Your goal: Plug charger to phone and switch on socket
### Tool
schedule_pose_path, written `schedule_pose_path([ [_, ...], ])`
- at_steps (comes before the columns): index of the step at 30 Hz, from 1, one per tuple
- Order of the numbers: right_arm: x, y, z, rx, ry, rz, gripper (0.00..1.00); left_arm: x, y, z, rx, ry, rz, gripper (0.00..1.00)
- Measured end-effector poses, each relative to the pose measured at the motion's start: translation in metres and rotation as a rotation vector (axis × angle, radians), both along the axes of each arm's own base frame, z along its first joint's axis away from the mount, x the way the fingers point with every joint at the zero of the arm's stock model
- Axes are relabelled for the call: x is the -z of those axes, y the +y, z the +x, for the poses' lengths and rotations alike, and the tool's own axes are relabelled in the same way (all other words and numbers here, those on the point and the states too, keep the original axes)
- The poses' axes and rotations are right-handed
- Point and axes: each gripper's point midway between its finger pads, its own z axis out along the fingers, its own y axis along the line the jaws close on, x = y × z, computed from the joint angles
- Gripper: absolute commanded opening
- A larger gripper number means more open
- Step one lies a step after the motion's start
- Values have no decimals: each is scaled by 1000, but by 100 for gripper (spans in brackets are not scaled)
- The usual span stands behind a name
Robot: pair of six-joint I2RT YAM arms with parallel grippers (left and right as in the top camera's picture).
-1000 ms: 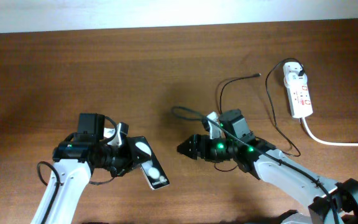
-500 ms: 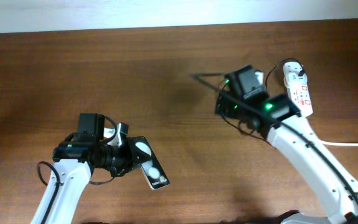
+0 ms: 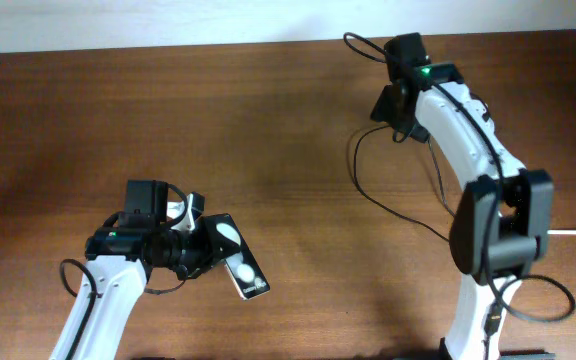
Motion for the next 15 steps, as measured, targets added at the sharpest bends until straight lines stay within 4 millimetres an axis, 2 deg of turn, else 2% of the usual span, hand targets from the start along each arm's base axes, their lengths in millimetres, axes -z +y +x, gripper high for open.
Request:
schedule_pose_path([
  [2, 20, 1, 7, 49, 0, 16, 71, 0, 0, 0, 0, 0, 0, 0],
  [5, 34, 3, 23, 108, -50, 45, 66, 0, 0, 0, 0, 0, 0, 0],
  [9, 58, 4, 26, 197, -39, 72, 64, 0, 0, 0, 0, 1, 0, 0],
  [11, 71, 4, 29, 223, -41, 80, 57, 0, 0, 0, 0, 0, 0, 0],
  [12, 71, 4, 33, 232, -58, 80, 54, 0, 0, 0, 0, 1, 0, 0],
  [13, 71, 4, 38, 235, -76, 86, 46, 0, 0, 0, 0, 0, 0, 0],
  [14, 72, 4, 43, 239, -93, 87, 28, 0, 0, 0, 0, 0, 0, 0],
  [15, 72, 4, 44, 241, -97, 89, 15, 0, 0, 0, 0, 0, 0, 0],
])
